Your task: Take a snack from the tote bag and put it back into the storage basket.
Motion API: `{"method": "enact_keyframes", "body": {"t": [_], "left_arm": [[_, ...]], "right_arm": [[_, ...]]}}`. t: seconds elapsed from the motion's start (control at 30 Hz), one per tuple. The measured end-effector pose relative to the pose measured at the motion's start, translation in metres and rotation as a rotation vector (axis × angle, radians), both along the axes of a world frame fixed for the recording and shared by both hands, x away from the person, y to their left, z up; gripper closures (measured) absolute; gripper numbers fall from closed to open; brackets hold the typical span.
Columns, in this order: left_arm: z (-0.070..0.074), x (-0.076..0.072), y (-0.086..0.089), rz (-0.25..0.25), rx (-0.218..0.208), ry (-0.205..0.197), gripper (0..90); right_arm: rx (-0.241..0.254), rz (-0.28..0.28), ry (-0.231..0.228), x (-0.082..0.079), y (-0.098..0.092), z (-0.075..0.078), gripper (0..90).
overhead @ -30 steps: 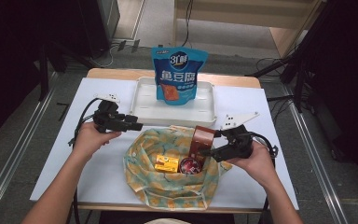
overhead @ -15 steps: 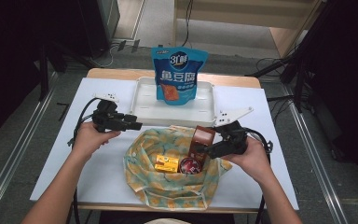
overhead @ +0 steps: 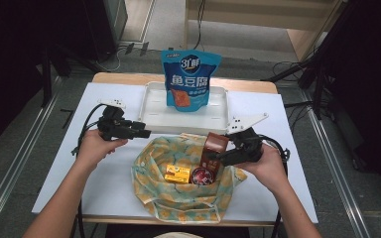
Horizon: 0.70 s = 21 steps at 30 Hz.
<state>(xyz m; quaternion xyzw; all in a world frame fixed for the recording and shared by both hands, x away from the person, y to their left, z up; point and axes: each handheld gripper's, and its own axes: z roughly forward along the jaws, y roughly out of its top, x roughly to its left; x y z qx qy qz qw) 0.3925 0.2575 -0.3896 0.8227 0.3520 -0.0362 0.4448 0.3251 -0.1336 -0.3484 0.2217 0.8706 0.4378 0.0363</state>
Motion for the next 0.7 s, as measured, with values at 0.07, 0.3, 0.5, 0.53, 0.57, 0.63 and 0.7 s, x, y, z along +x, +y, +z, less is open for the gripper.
{"method": "enact_keyframes", "body": {"t": [0.07, 0.3, 0.5, 0.53, 0.57, 0.63, 0.7], "left_arm": [[0.0, 0.0, 0.0, -0.001, 0.0, 0.001, 46.0], [-0.001, 0.0, -0.001, -0.006, -0.001, 0.003, 45.9], [-0.001, -0.001, 0.001, -0.006, 0.001, 0.006, 45.4], [-0.001, -0.001, 0.001, -0.007, 0.001, 0.007, 45.2], [-0.001, -0.001, 0.001, -0.005, 0.001, 0.01, 45.0], [-0.001, -0.001, 0.001, -0.002, 0.002, 0.008, 44.8], [-0.001, -0.001, 0.001, -0.004, 0.001, 0.01, 44.5]], "right_arm": [[0.0, 0.0, -0.001, 0.001, 0.0, 0.001, 40.7], [-0.001, -0.007, 0.003, 0.002, -0.001, 0.005, 41.3], [0.003, -0.012, 0.004, 0.004, -0.001, 0.011, 41.7], [0.003, -0.014, 0.007, 0.004, -0.001, 0.012, 41.7], [0.007, -0.015, 0.005, 0.004, -0.002, 0.014, 41.8], [0.008, -0.019, 0.007, 0.005, -0.002, 0.016, 41.9], [0.007, -0.021, 0.01, 0.005, -0.002, 0.019, 42.0]]}}
